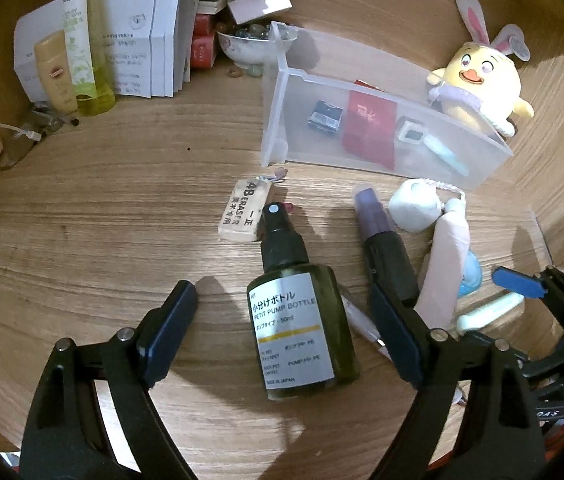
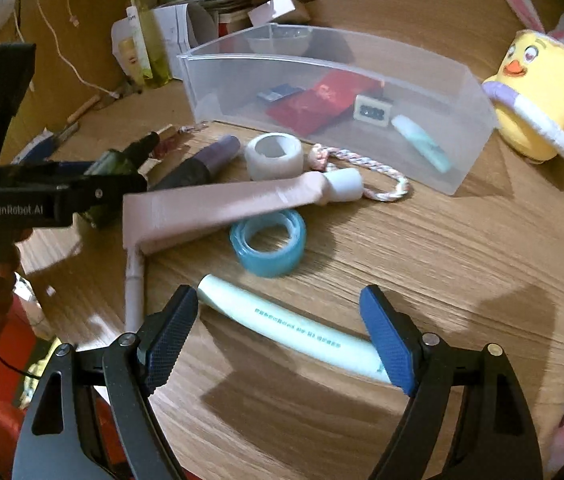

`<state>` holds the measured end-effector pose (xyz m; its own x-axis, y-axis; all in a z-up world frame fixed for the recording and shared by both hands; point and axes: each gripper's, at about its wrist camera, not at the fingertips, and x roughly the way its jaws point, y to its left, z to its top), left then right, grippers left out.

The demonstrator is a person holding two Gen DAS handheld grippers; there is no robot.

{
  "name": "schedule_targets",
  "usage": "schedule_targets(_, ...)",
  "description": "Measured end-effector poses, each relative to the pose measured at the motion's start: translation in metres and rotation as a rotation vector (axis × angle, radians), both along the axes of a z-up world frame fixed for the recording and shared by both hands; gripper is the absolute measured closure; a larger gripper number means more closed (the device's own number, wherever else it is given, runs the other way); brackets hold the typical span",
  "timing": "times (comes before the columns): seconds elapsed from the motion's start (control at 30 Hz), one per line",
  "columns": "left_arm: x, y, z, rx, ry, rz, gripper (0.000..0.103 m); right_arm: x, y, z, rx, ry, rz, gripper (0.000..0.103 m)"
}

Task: Organize objects
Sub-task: 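Grasp the dark green pump bottle with the left tool while the right tool grasps the glue stick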

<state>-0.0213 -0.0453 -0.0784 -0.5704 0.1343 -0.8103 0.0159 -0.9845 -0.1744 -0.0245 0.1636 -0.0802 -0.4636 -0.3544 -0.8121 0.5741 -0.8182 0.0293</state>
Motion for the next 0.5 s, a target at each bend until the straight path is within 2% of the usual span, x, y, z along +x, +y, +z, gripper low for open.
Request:
schedule_targets(0.17,0.003,0.001,0.000,-0.010,0.004,-0.001,0.024,0.008,0.005,0.001,0.019,0.008,0.002,0.028)
schedule_targets(0.37,0.006,0.003,0.000,-0.031,0.010,-0.010,0.026,0.013,0.014,0.010,0.006,0.017,-0.021,0.025)
schedule_targets(0.5,0.009,-0.003,0.001,-0.026,0.010,-0.004,0.038,0.012,0.017,0.007,-0.004,-0.005,-0.016,0.025)
